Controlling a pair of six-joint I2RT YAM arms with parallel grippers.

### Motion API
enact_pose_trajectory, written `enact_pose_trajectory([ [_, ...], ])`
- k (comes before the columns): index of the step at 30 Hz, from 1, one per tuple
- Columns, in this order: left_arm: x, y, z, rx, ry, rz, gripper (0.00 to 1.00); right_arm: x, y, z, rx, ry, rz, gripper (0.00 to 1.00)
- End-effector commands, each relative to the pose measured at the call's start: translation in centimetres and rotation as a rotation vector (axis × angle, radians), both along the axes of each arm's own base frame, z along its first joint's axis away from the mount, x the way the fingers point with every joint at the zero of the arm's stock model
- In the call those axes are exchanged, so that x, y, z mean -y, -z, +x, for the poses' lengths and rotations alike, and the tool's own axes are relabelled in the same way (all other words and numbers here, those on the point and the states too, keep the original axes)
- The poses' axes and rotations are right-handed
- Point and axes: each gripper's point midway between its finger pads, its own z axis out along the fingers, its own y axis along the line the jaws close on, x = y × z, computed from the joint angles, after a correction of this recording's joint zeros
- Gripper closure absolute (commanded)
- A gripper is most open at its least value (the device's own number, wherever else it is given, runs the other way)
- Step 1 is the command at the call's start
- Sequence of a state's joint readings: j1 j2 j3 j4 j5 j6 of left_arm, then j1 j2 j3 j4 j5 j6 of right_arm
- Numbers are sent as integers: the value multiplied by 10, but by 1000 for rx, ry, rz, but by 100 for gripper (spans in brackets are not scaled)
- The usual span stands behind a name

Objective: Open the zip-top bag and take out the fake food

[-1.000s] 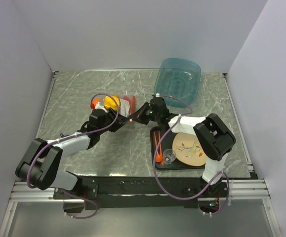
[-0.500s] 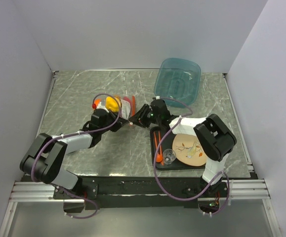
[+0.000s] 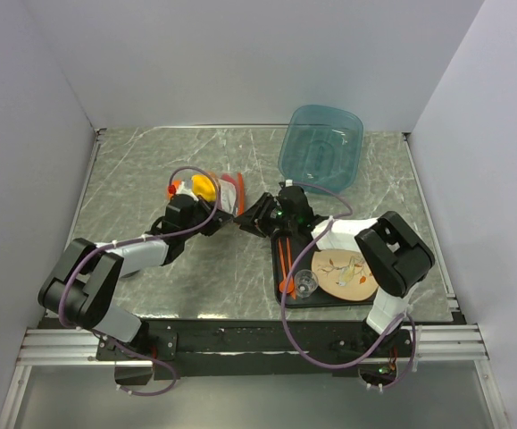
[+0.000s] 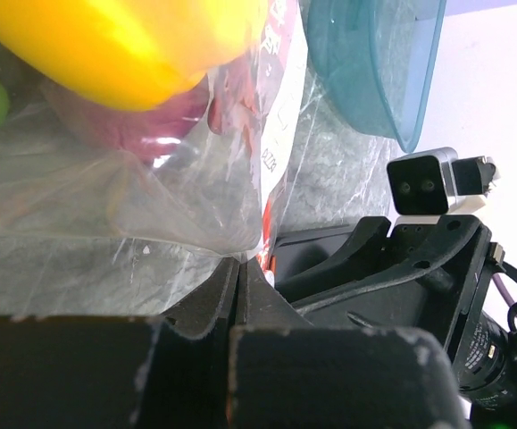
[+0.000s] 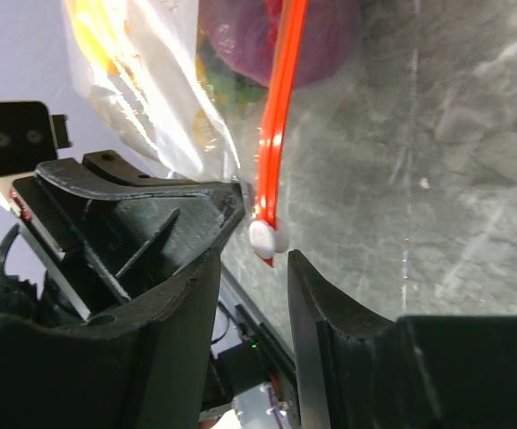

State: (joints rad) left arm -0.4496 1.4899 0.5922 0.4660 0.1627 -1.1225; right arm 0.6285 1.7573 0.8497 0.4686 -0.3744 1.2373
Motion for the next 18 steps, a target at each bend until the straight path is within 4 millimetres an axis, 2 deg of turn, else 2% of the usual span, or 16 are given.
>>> enact_pose_trajectory([
  [1,9,-22,10,64,26,-18,99,-2,-14,9,34,10,61,58],
  [8,12,-23,7,58,47,-21,99,2,-15,16,34,27,76,71],
  [16,10,-18,1,42,51,-15,99,2,-19,24,34,36,99,71],
  [18,10,-19,0,42,51,-15,99,2,-19,26,35,37,100,76],
])
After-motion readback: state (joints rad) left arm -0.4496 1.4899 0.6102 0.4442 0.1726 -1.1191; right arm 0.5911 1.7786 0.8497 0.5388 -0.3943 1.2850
